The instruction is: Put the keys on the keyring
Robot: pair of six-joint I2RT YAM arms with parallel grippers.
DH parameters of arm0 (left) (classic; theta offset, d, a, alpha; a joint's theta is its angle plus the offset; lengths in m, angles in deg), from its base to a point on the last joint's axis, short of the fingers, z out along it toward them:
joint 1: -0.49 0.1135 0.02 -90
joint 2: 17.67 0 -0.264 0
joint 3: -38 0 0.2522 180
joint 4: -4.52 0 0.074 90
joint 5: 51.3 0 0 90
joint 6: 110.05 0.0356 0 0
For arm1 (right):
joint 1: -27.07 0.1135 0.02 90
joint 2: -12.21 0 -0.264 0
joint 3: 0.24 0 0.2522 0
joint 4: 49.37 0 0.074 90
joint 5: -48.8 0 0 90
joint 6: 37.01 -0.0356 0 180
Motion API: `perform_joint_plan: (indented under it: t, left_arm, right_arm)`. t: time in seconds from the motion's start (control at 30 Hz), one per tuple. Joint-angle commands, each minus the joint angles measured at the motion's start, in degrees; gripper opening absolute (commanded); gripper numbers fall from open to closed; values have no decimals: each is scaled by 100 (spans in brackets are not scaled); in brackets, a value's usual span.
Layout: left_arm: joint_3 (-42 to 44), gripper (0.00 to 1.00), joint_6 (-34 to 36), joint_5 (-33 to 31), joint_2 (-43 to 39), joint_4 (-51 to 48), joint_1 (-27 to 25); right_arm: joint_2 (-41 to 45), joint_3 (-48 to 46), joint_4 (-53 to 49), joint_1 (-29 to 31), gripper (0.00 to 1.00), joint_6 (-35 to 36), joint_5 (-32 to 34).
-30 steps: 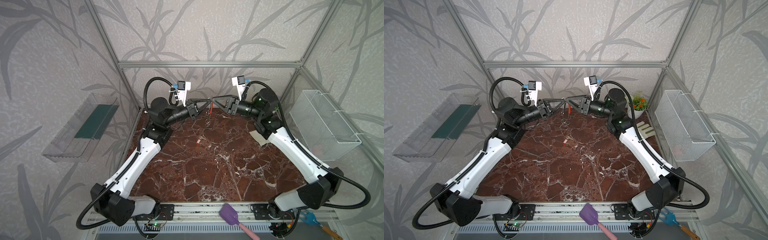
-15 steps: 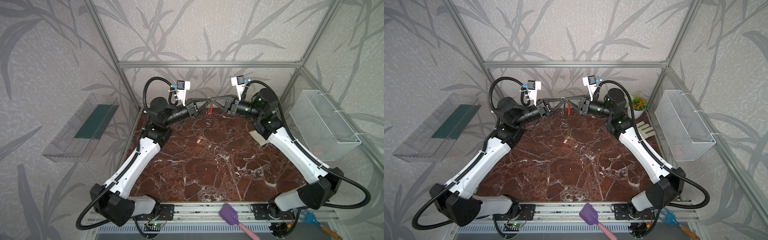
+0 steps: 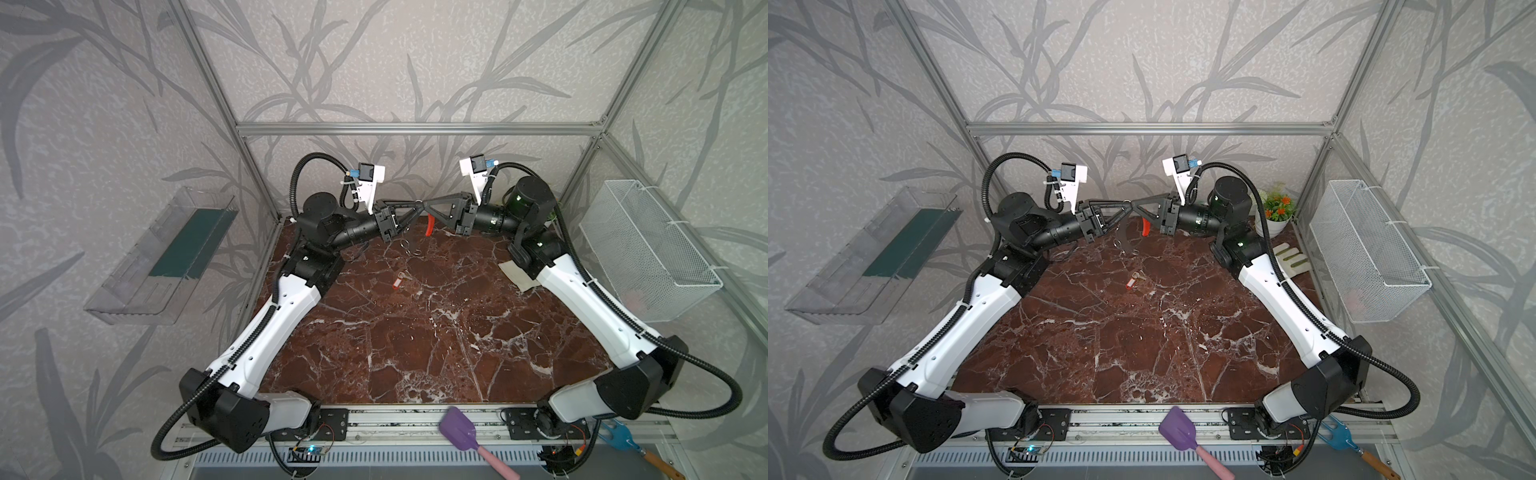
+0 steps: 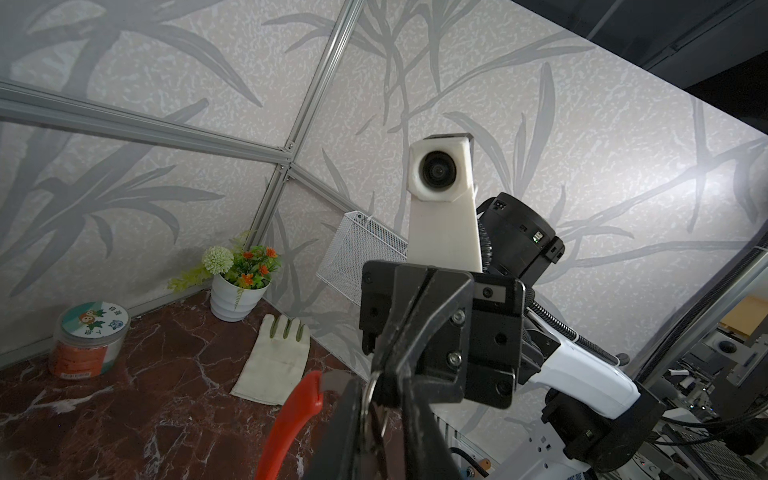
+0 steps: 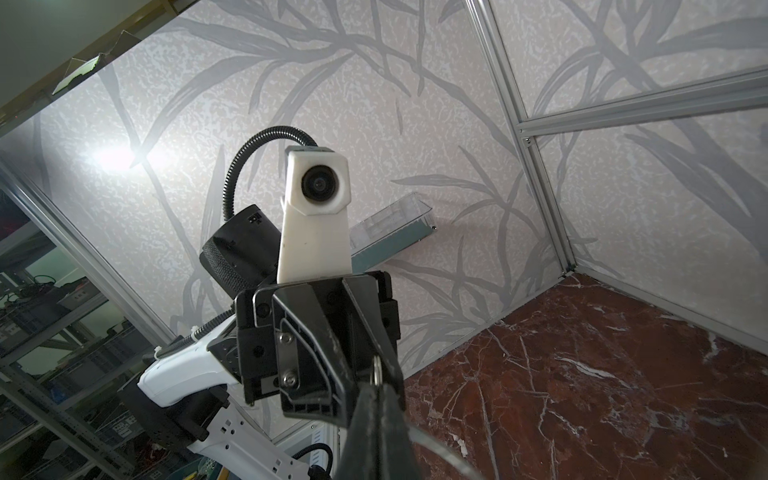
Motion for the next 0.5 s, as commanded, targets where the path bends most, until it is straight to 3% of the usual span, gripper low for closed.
perform_joint_plan:
  t: [0.0,0.27,0.47]
  left_arm:
    - [-235,17,97,237,-54,-89,28]
    - [-217,15,137,195,-75,-127,76]
    - [-193,0,84,193,-38,44,74]
  right_arm:
    - [229,68,-16,-67,0,160,-203]
    - [237,33,-42,-105,0,176,-174]
    - [178,0,98,-103,0,68,-266]
